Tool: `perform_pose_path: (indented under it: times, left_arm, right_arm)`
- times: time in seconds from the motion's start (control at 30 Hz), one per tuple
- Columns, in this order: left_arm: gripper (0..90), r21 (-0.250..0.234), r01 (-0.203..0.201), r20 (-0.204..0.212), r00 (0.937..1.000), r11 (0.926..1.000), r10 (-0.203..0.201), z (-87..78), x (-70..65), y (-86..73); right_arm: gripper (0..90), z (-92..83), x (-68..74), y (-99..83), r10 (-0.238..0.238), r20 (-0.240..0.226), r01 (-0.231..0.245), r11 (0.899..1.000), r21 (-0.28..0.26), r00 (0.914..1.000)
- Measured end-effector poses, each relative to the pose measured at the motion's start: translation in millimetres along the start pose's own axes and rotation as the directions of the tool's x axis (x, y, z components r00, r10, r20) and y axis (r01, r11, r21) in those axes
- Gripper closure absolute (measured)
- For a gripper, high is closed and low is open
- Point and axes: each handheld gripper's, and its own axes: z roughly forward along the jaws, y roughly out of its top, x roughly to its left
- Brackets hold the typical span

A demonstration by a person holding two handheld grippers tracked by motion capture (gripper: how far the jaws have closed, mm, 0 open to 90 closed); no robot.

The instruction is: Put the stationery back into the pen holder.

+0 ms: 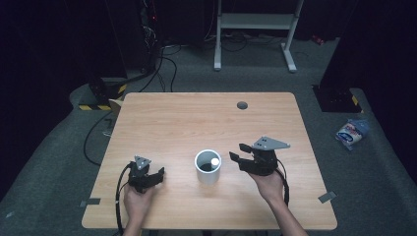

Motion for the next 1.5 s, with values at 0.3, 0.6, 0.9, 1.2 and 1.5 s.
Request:
perform_pose_path:
  times: [0.3,0.6,0.9,1.2,1.5]
  left_arm:
    - [28.1,0.000,0.000,0.000,1.0000,1.0000,0.000,0.0,0.0,0.0]
    - [28.1,0.000,0.000,0.000,1.0000,1.0000,0.000,0.0,0.0,0.0]
    - [28.1,0.000,-0.001,0.000,1.0000,1.0000,0.001,0.0,0.0,0.0]
    - [28.1,-0.001,0.000,0.000,1.0000,1.0000,0.000,0.1,-0.1,0.0]
    - [28.1,-0.001,0.000,0.000,1.0000,1.0000,0.000,0.1,-0.1,0.0]
  right_arm:
    - [44.7,-7.3,-6.0,-4.2,0.014,0.022,-0.014,1.000,-0.015,0.9997]
    - [42.0,-20.0,-13.5,-10.8,0.037,0.049,-0.035,0.999,-0.036,0.9981]
    - [41.2,-37.0,-22.6,-15.6,0.050,0.103,-0.043,0.996,-0.072,0.9935]
    - [40.6,-46.7,-31.2,-21.6,0.075,0.132,-0.063,0.994,-0.093,0.9884]
    - [41.3,-53.2,-40.1,-28.4,0.097,0.163,-0.085,0.993,-0.080,0.9819]
